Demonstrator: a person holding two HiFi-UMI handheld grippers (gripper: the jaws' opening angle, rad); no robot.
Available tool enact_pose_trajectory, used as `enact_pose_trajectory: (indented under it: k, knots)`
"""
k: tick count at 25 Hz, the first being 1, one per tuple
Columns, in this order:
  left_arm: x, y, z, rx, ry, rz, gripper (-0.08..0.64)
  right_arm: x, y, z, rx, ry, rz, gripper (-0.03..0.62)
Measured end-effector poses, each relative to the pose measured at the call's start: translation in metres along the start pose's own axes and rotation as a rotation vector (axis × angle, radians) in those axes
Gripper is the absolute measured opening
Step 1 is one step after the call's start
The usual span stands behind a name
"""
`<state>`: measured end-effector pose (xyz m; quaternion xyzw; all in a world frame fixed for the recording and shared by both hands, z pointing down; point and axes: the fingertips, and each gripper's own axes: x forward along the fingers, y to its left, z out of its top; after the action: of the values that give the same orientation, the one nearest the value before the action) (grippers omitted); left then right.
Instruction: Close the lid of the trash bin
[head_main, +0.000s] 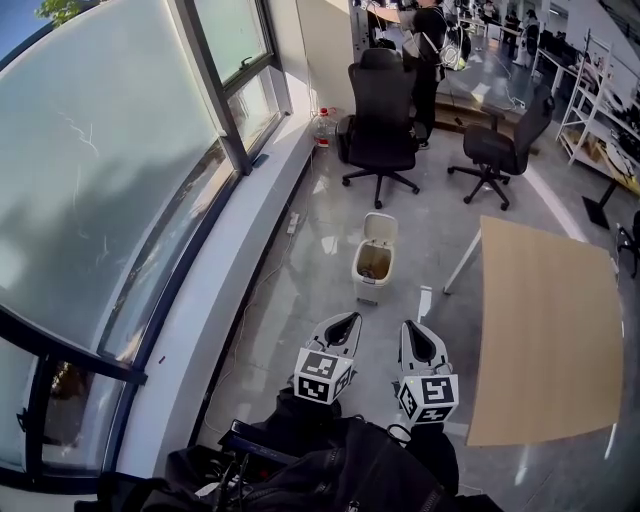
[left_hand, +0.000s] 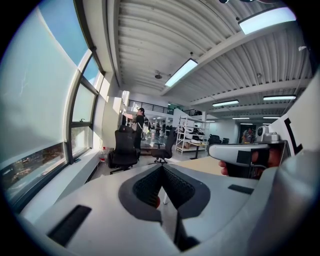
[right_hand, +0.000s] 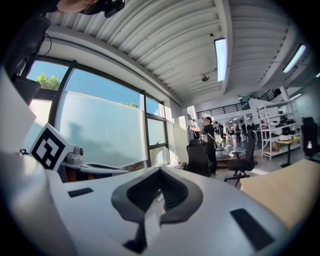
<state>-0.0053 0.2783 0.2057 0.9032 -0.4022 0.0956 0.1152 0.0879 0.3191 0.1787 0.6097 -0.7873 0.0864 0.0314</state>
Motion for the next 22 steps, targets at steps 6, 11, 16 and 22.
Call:
enact_pose_trajectory:
  k: [6,11,16,22]
  knots:
    - [0.011,0.013,0.0,-0.013,-0.002,0.006,0.002,0.02,0.004,0.001,-0.017,0.005,0.028,0.003]
    - [0.035,0.024,0.009,-0.017,-0.021,-0.011,0.002,0.042,-0.008,0.01,-0.038,-0.006,0.016,0.002]
    - [0.066,0.048,0.024,-0.014,-0.033,-0.028,0.002,0.079,-0.021,0.02,-0.064,-0.011,-0.001,0.002]
    - [0.101,0.093,0.041,-0.02,-0.038,-0.013,0.002,0.138,-0.025,0.032,-0.041,-0.009,0.023,0.002]
